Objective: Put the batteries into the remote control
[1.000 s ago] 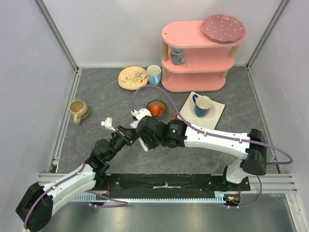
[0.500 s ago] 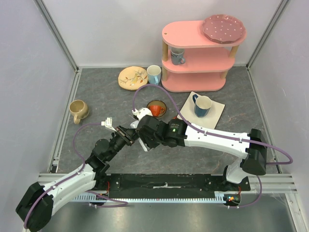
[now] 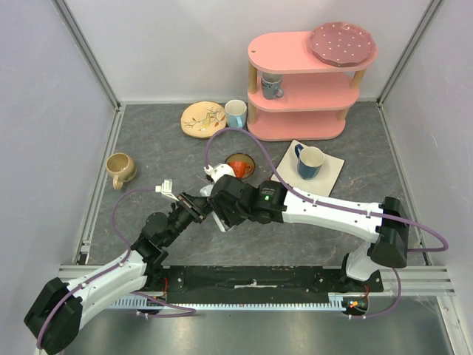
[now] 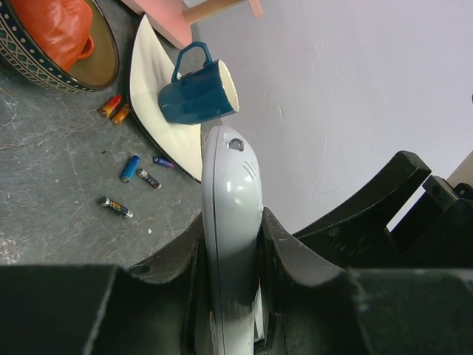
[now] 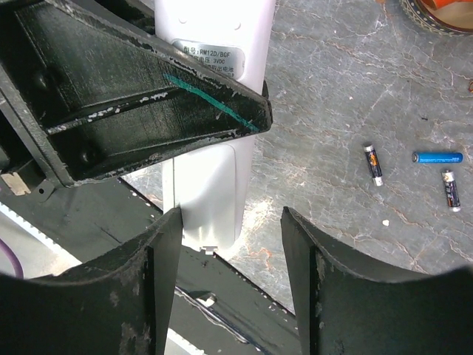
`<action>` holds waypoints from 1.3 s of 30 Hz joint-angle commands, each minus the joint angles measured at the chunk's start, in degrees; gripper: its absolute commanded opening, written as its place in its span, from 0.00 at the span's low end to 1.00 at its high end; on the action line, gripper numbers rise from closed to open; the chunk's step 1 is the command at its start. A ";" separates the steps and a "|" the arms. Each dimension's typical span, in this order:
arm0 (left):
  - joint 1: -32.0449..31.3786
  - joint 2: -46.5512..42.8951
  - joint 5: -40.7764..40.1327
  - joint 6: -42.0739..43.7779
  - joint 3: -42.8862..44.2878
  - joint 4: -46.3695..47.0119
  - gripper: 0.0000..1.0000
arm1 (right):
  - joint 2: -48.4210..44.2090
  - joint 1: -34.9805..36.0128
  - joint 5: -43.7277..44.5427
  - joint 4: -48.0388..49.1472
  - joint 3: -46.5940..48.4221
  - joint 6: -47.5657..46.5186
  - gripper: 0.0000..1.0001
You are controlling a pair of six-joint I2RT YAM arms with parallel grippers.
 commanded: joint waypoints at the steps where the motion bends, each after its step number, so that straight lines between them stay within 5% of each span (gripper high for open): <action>1: -0.22 -0.18 -0.01 -1.54 -3.30 5.43 0.02 | -0.51 -0.08 -0.52 2.15 1.98 1.16 0.63; 30: -0.22 -0.09 -0.36 -0.75 -2.86 2.71 0.02 | -7.35 -0.08 -1.76 3.63 1.64 -0.07 0.68; 35: -0.22 0.61 1.30 -0.75 -2.33 2.80 0.02 | -17.44 -3.49 -1.31 11.28 -5.56 1.77 0.76; 39: -0.13 1.84 5.34 -0.92 -1.01 4.54 0.02 | -24.76 -9.91 -11.47 21.20 -16.89 4.58 0.78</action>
